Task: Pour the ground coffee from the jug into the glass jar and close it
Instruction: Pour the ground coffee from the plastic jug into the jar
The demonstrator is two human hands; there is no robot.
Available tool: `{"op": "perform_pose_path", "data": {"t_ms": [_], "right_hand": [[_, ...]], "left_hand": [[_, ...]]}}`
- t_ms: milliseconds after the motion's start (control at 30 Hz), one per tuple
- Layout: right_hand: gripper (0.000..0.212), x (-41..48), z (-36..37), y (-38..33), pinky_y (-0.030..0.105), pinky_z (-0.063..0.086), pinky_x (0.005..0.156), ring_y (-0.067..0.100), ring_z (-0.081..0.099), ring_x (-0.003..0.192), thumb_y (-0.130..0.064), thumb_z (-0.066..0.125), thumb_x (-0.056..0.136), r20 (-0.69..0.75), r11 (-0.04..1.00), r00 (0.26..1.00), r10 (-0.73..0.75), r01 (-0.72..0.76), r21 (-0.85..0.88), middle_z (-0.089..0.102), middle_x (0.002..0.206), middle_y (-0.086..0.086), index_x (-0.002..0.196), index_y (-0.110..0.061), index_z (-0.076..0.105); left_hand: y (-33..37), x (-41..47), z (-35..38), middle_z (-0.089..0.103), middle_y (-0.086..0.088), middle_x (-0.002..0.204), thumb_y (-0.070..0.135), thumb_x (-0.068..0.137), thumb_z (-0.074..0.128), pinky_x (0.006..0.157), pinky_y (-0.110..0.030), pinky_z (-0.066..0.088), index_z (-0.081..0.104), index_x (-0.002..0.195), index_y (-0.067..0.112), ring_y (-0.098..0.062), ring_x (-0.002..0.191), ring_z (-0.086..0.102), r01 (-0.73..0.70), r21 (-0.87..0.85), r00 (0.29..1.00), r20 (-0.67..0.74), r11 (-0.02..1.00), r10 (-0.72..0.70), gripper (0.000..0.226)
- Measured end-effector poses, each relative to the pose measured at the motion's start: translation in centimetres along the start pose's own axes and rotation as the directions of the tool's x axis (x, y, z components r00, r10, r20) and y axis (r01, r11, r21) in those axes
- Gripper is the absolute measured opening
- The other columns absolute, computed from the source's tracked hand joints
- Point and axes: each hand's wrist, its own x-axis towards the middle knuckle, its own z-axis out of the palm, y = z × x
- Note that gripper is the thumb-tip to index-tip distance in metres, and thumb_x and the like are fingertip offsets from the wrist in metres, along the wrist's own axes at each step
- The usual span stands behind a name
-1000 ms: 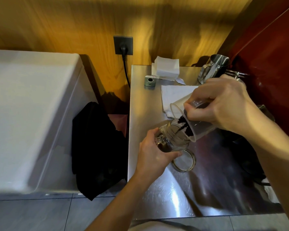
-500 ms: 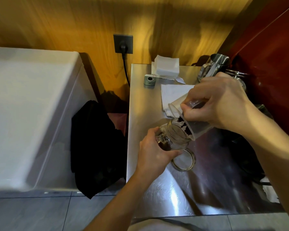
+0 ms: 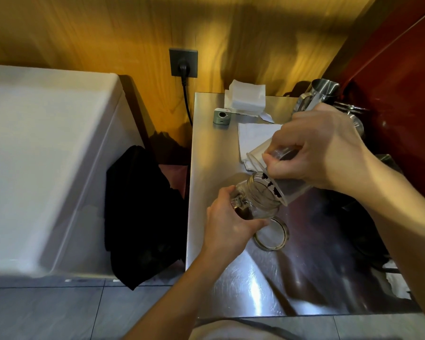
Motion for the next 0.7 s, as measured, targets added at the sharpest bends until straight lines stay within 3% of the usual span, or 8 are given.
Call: {"op": "perform_pose_path", "data": {"t_ms": [233, 400, 533, 700], "right_hand": [[0.037, -0.05, 0.06, 0.13, 0.032, 0.028, 0.061, 0.024, 0.044, 0.047, -0.038, 0.048, 0.074, 0.036, 1.0, 0.999, 0.014, -0.014, -0.01, 0.055, 0.045, 0.008, 0.054, -0.013, 0.066], [0.039, 0.17, 0.29, -0.19, 0.031, 0.026, 0.06, 0.024, 0.043, 0.049, -0.04, 0.046, 0.074, 0.052, 0.999, 0.998, 0.018, -0.017, -0.03, 0.054, 0.045, 0.007, 0.054, -0.012, 0.065], [0.032, 0.02, -0.18, 0.14, 0.033, 0.029, 0.061, 0.019, 0.038, 0.05, -0.035, 0.054, 0.073, 0.02, 0.998, 0.998, 0.061, -0.061, 0.019, 0.054, 0.046, 0.007, 0.055, -0.011, 0.064], [0.026, -0.06, -0.57, 0.07, 0.038, 0.037, 0.063, 0.027, 0.046, 0.048, -0.028, 0.059, 0.071, 0.022, 0.997, 0.996, 0.081, -0.081, -0.011, 0.056, 0.048, 0.009, 0.055, -0.008, 0.065]], "left_hand": [[-0.13, -0.09, 0.18, 0.065, 0.006, 0.11, 0.038, 0.05, 0.092, 0.087, -0.037, 0.054, 0.046, 0.119, 0.031, -0.016, 0.105, 0.06, 0.012, 0.01, 1.0, 0.001, 1.0, -0.012, 0.083], [-0.06, -0.18, -0.04, 0.066, 0.008, 0.107, 0.032, 0.051, 0.093, 0.076, -0.018, 0.051, 0.048, 0.116, 0.029, -0.007, 0.096, 0.063, 0.023, -0.019, 1.0, -0.005, 1.0, -0.023, 0.079], [0.19, -0.22, -0.19, 0.066, 0.004, 0.11, 0.029, 0.052, 0.093, 0.083, -0.026, 0.052, 0.048, 0.122, 0.023, -0.013, 0.101, 0.062, 0.007, -0.029, 1.0, 0.001, 1.0, -0.007, 0.083], [0.03, -0.19, -0.17, 0.063, 0.012, 0.103, 0.026, 0.052, 0.094, 0.066, -0.003, 0.045, 0.048, 0.122, 0.023, 0.0, 0.091, 0.061, 0.007, -0.044, 1.0, 0.019, 0.999, -0.007, 0.084]]}}
